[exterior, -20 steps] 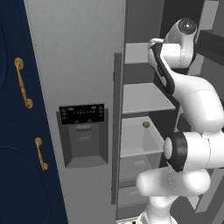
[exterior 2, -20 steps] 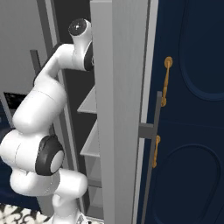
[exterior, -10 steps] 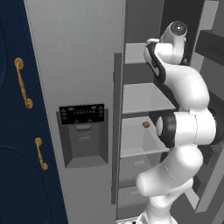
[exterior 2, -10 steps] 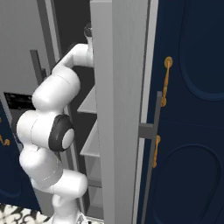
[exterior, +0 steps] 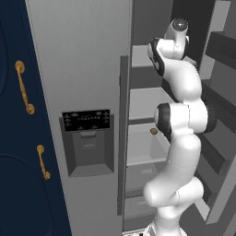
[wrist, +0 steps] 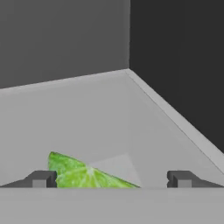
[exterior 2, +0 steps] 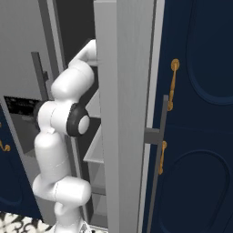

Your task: Grab a lemon wedge from the fridge and one ice cube from the ice bowl, and put them in the glass of lemonade.

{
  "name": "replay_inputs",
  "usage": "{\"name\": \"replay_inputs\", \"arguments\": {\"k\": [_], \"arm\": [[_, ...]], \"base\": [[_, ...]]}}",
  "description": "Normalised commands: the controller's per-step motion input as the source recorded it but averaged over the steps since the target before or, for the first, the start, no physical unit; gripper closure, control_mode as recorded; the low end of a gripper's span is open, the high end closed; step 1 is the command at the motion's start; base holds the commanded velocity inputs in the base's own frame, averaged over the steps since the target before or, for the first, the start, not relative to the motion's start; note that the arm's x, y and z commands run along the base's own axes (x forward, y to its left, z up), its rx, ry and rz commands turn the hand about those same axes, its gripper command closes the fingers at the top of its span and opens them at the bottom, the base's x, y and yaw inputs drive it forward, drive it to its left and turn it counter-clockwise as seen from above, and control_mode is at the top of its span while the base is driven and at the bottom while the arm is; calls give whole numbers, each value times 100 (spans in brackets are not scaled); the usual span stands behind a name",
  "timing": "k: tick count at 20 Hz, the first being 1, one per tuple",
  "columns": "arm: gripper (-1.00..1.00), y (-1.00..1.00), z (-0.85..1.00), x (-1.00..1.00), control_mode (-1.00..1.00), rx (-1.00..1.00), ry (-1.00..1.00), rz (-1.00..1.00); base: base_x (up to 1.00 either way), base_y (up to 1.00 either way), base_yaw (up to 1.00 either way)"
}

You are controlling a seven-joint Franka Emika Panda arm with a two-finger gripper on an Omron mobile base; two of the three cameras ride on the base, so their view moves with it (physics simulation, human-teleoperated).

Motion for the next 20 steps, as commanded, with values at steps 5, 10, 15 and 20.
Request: {"name": "replay_inputs", "arguments": {"k": [5,10,15,20], "arm": [[100,-6,-11,39,-100,0,3,0],[100,0,-3,1,-100,0,0,0],[100,0,0,-13,-100,0,-5,0],[100,8,-28,-64,-100,-2,-22,0]], "base": [[0,0,0],[0,0,0],[0,0,0],[0,0,0]]}}
